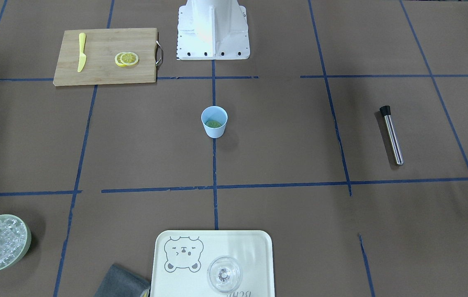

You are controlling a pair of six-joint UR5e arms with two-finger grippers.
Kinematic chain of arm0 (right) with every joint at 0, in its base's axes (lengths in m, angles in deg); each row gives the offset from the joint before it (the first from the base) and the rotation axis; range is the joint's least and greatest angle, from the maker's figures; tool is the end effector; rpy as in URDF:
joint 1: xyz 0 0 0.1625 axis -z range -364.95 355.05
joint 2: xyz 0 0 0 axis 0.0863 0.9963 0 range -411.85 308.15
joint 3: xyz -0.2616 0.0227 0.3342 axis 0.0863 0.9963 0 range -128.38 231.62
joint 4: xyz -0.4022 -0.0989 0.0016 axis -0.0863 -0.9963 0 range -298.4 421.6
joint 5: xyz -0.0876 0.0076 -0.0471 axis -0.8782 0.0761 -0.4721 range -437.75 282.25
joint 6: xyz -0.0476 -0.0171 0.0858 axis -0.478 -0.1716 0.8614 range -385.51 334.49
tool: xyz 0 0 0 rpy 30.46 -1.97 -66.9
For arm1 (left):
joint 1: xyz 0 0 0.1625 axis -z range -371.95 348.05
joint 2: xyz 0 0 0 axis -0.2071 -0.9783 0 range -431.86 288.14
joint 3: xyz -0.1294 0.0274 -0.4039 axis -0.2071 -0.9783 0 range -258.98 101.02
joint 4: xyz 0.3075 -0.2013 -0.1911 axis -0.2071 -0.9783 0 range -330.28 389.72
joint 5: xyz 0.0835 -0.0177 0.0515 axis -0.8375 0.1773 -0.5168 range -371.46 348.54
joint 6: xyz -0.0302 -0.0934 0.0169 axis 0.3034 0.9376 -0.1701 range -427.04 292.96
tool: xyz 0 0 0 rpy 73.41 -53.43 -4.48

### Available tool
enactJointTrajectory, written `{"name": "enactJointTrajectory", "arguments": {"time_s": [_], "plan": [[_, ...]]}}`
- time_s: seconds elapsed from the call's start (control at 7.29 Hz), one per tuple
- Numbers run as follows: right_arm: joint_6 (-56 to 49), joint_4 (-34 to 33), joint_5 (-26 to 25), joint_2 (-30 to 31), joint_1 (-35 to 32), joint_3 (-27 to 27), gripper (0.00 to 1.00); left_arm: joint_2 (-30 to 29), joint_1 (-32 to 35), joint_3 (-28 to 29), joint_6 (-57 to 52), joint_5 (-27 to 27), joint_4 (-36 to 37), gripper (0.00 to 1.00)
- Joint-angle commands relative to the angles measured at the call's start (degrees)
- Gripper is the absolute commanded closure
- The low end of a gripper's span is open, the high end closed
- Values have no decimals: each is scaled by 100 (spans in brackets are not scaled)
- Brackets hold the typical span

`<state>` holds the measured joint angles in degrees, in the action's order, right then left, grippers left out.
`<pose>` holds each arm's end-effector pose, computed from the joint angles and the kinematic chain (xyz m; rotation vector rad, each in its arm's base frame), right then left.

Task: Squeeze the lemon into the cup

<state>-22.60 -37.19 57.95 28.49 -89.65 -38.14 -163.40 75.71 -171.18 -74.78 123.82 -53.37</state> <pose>0.0100 -0.5621 0.5858 -0.0467 -0.7963 -0.0441 -0.0421 -0.5006 0.6373 -0.0152 0.7923 0.1447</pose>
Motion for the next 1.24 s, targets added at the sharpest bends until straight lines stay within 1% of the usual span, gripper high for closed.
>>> {"name": "enactJointTrajectory", "arguments": {"time_s": [0.0, 0.41, 0.82, 0.96, 1.1], "plan": [[0, 0, 0, 0, 6, -7, 0, 4, 206, -26, -9, 43, 3, 0], [-9, 0, 0, 9, 6, -51, 0, 4, 198, 18, -9, 43, -5, 0], [-158, 0, 27, 79, -29, -68, 0, 4, 198, -17, -9, 43, 3, 0], [-376, 0, 27, 96, -82, -51, 0, 30, 198, -26, -9, 43, -5, 0], [-395, -9, 105, 105, -108, -51, 0, 30, 198, -26, -9, 43, 3, 0]]}}
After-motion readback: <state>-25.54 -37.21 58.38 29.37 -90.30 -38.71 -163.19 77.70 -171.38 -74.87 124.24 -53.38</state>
